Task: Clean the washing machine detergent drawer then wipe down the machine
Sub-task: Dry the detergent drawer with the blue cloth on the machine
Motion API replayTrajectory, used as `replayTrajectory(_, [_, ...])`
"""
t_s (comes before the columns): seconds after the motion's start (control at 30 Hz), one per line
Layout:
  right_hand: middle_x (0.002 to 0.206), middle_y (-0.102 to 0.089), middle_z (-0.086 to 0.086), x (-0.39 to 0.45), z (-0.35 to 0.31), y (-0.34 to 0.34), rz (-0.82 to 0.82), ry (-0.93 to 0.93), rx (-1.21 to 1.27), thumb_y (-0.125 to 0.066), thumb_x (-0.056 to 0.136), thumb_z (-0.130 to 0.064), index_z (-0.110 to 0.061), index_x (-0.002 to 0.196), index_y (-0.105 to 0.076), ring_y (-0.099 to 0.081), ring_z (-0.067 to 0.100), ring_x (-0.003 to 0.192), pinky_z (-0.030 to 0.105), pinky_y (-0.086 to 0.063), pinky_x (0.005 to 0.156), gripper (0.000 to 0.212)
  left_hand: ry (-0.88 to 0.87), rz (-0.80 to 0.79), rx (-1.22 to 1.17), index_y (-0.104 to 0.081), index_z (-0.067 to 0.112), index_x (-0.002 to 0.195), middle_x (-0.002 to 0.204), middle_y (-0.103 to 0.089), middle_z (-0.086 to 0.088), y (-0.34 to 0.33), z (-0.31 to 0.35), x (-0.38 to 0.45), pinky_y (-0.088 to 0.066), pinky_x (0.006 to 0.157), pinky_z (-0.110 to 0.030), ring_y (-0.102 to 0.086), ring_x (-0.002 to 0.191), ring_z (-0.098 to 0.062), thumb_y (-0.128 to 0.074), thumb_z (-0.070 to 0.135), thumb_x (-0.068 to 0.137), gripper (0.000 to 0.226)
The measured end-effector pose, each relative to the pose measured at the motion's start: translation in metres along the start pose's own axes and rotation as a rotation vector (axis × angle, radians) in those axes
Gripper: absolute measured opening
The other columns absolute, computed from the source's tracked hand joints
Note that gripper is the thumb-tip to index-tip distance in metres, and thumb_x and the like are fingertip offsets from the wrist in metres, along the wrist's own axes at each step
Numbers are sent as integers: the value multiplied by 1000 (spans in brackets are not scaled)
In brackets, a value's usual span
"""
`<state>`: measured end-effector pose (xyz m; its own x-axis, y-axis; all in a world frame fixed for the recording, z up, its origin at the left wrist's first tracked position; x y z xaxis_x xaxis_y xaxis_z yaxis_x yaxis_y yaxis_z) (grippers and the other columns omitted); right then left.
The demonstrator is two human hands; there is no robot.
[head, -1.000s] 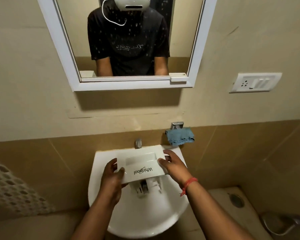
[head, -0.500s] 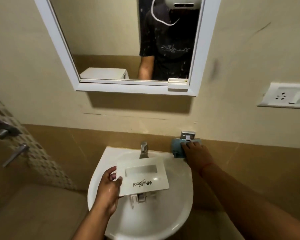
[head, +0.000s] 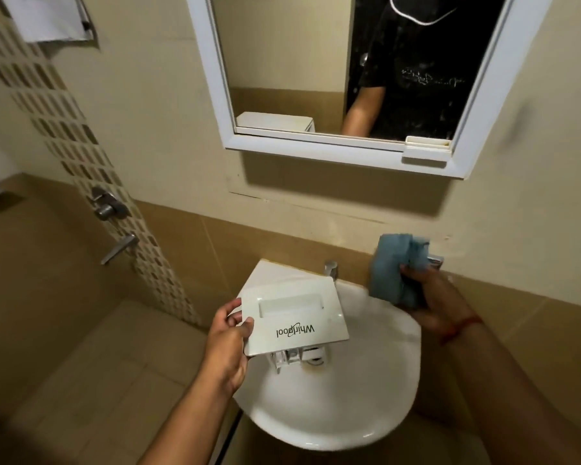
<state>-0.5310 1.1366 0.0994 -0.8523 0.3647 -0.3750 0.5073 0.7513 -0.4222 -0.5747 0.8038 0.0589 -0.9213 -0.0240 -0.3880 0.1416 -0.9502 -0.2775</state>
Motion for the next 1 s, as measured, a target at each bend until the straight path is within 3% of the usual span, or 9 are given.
replayTrajectory(0.07, [120, -66, 14, -9, 24, -24, -53, -115, 142, -56, 91, -11, -14, 126, -59, -62, 34, 111, 51, -52, 88, 35, -26, -2, -34, -49, 11, 128, 109, -63, -14, 15, 12, 1, -54, 76, -41, -65, 86, -23, -45, -16, 93, 45])
replayTrajectory(0.17, [120, -68, 11, -25, 51, -73, -138, -127, 78, -61, 92, -23, -14, 127, -61, -66, 31, 108, 46, -57, 80, 37, -79, 4, -63, -50, 10, 127, 100, -66, -10, 45, 36, 2, -54, 75, -37, -65, 83, -18, -43, -18, 92, 46])
replayTrajectory(0.27, [108, -73, 11, -43, 80, -129, -116, -55, -16, -64, 91, -19, -11, 121, -63, -71, 26, 93, 41, -59, 73, 31, -104, 48, -92, -48, 12, 127, 99, -66, -7, 94, 62, 2, -52, 71, -35, -64, 82, -17, -43, -17, 92, 46])
replayTrajectory(0.33, [111, -71, 15, -56, 98, -166, -111, 15, -55, -63, 91, -12, -7, 123, -61, -70, 29, 97, 38, -60, 72, 32, -101, 69, -127, -49, 14, 124, 101, -66, -6, 129, 79, -2, -51, 69, -35, -63, 83, -17, -43, -15, 93, 43])
replayTrajectory(0.5, [117, -70, 9, -89, 150, -281, -195, 164, -107, -54, 95, -4, -17, 111, -66, -70, 23, 99, 35, -58, 84, 24, -179, 99, -200, -52, 18, 116, 97, -67, -5, 226, 135, -16, -52, 68, -36, -64, 84, -18, -43, -15, 93, 40])
replayTrajectory(0.63, [112, -72, 6, -130, 206, -369, -340, 153, -216, -53, 97, -6, -16, 109, -67, -70, 23, 101, 37, -57, 88, 21, -250, 261, -208, -52, 18, 119, 90, -68, -1, 322, 166, -51, -52, 63, -31, -66, 74, -13, -45, -13, 94, 41])
replayTrajectory(0.83, [109, -72, 13, -192, 278, -473, -517, 126, -414, -56, 98, -14, -6, 115, -66, -70, 30, 97, 40, -57, 81, 21, -342, 548, -225, -53, 20, 122, 106, -67, -4, 436, 188, -124, -48, 97, -48, -64, 101, -23, -49, -9, 94, 41])
replayTrajectory(1.0, [111, -72, 9, -281, 345, -538, -739, 45, -399, -53, 99, -10, -6, 120, -64, -71, 24, 96, 40, -58, 83, 24, -399, 773, -239, -52, 23, 126, 113, -65, -1, 521, 190, -219, -56, 77, -42, -66, 99, -21, -48, -6, 95, 42])
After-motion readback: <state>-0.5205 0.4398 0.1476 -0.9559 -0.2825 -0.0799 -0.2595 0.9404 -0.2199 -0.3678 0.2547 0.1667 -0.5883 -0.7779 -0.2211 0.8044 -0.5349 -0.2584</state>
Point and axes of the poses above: each hand's wrist, its own x-axis towards the middle knuckle, its own y-axis out of the back of the hand, z = x × y, the point moved 4 cm from there along x, towards the middle knuckle
